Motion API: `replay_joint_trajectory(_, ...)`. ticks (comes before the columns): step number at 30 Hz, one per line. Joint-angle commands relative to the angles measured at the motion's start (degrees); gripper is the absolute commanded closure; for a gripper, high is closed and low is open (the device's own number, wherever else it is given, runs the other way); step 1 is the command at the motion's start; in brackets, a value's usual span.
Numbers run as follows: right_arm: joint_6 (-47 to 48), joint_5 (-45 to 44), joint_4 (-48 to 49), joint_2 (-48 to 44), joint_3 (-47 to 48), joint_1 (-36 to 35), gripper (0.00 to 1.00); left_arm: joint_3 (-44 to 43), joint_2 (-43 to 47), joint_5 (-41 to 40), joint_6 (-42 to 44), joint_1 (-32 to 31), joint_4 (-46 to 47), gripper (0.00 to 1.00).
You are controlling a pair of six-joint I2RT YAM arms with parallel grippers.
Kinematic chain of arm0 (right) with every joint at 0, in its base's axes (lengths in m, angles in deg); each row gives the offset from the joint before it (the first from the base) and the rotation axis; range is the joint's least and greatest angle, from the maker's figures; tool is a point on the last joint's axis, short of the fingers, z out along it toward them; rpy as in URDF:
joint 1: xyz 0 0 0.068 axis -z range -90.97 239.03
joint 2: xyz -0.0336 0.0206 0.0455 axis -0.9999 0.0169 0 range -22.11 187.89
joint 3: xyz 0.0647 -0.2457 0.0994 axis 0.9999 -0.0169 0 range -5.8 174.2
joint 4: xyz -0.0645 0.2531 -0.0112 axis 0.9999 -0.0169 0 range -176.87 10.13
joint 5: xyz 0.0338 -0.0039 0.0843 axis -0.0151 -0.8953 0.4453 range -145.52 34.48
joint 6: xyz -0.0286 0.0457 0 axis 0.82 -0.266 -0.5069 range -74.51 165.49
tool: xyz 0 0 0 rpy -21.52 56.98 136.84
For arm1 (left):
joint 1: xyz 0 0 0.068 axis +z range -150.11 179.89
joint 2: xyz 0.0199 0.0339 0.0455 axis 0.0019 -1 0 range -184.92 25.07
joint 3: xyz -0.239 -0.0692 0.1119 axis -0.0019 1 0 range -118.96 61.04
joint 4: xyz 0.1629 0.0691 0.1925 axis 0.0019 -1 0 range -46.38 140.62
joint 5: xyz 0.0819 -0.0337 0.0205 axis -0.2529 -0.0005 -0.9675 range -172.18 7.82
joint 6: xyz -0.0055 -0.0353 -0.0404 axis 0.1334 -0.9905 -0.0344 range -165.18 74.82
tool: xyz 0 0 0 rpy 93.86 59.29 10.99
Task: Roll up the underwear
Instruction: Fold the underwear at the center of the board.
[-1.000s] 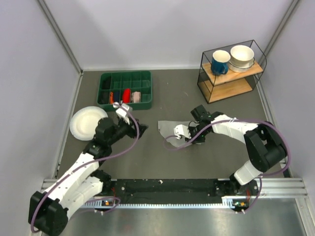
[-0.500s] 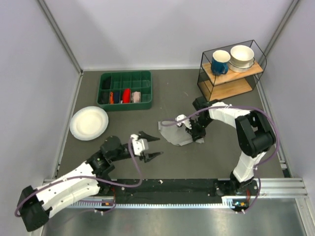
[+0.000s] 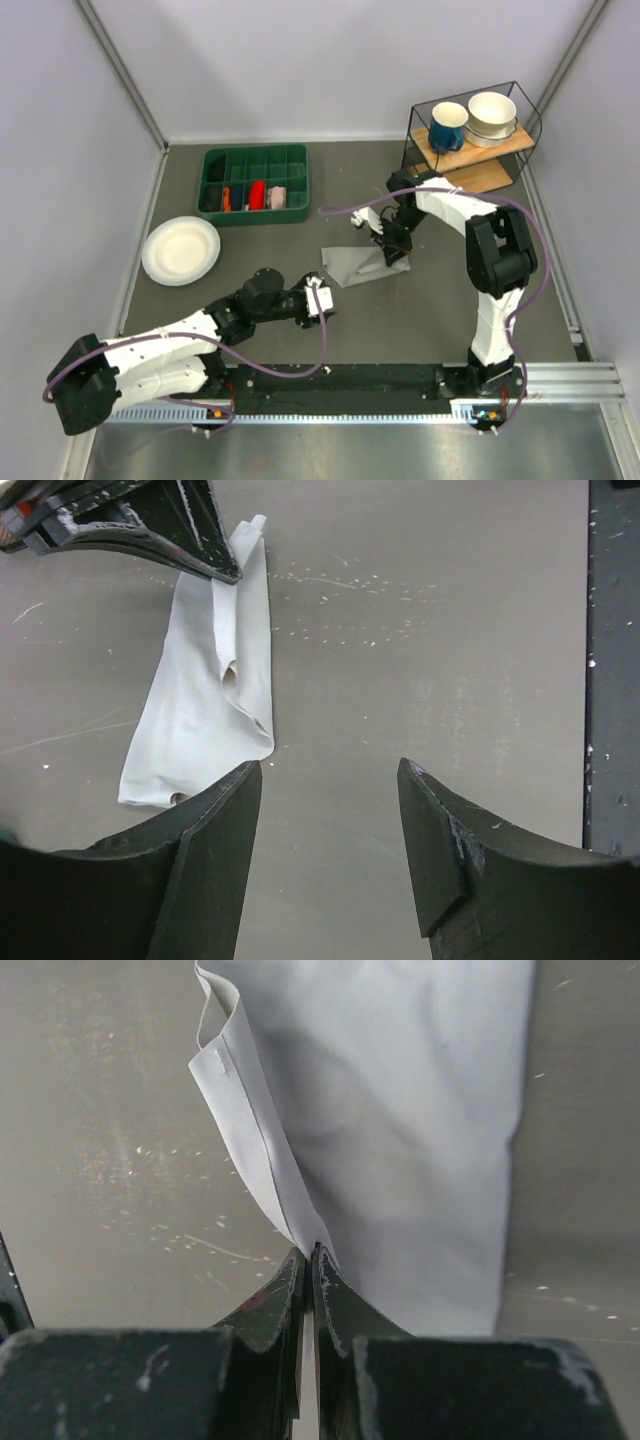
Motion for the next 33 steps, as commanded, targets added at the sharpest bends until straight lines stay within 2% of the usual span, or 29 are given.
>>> replay_joint_trajectory(1, -0.34, -0.71, -4.56, 4.5, 7.38, 0.79, 0.98, -1.28, 1.37, -2.72, 0.54, -0.21, 1.17, 0.38)
replay_joint_trajectory(9, -4.99, -3.62, -4.74, 10.31, 15.91, 1.76, 0.95, -0.66, 3.13, -4.3, -1.05, -0.12, 0.03, 0.38)
replay_joint_trajectory(10, -5.79, -4.23, -4.74, 10.92, 16.61, 1.93, 0.93, -0.66, 3.04, -4.22, -1.31, -0.12, 0.03, 0.38)
replay_joint_trajectory(14, -9.39, -4.24, -4.12, 10.06, 19.16, 2.9, 0.74, -1.1, 2.16, -5.53, -3.85, -0.2, -0.15, 0.38)
replay_joint_trajectory(16, -10.45, -3.88, -3.6, 8.74, 19.52, 3.51, 0.69, -1.45, 1.99, -6.41, -5.26, -0.12, -0.32, 0.37)
replay_joint_trajectory(17, -10.97, -3.8, -3.51, 7.25, 19.87, 3.69, 0.04, -1.45, 1.81, -6.67, -6.05, -0.12, -0.24, 0.37)
replay_joint_trajectory(18, -11.59, -4.14, -3.07, 6.63, 20.04, 3.95, 0.01, -1.62, 1.64, -7.46, -6.84, -0.12, -0.15, 0.37)
replay_joint_trajectory(21, -12.82, -6.16, -0.36, 3.99, 19.0, 3.95, 0.01, -2.06, 0.76, -8.52, -9.39, -0.12, 0.11, 0.36)
replay_joint_trajectory(24, -13.87, -4.77, 1.41, 2.24, 16.89, 3.95, 0.01, -2.41, -0.12, -11.86, -15.44, 0.41, 1.08, 0.34)
replay_joint_trajectory(27, -15.63, -3.71, 7.2, -0.92, 11.97, 3.95, 0.01, -1.54, -1.09, -14.76, -26.33, 2.86, 3.97, 0.28)
replay_joint_trajectory(28, -16.07, -3.27, 10.7, -2.07, 10.39, 3.95, 0.01, -1.19, -1.26, -14.24, -32.63, 5.13, 4.94, 0.26)
replay_joint_trajectory(29, -15.9, -2.4, 12.56, -3.12, 7.25, 3.95, 0.01, -0.75, -1.87, -13.28, -36.08, 6.63, 6.77, 0.21)
replay_joint_trajectory(30, -15.73, -0.39, 14.23, -4.09, 5.65, 3.95, 0.01, 0.12, -2.32, -11.88, -39.68, 8.39, 7.84, 0.17)
replay_joint_trajectory(31, -15.55, 1.29, 17.12, -6.1, 4.07, 3.95, 0.01, 0.74, -2.93, -10.12, -47.12, 12.85, 9.07, 0.14)
replay_joint_trajectory(32, -14.33, 3.65, 17.58, -6.64, 1.7, 3.95, 0.01, 1.88, -4.76, -4.36, -50.5, 15.24, 10.38, 0.13)
replay_joint_trajectory(33, -13.97, 8.9, 17.76, -6.74, 0.81, 4.04, 0.01, 2.33, -6.09, -1.87, -55.75, 18.92, 13.96, 0.12)
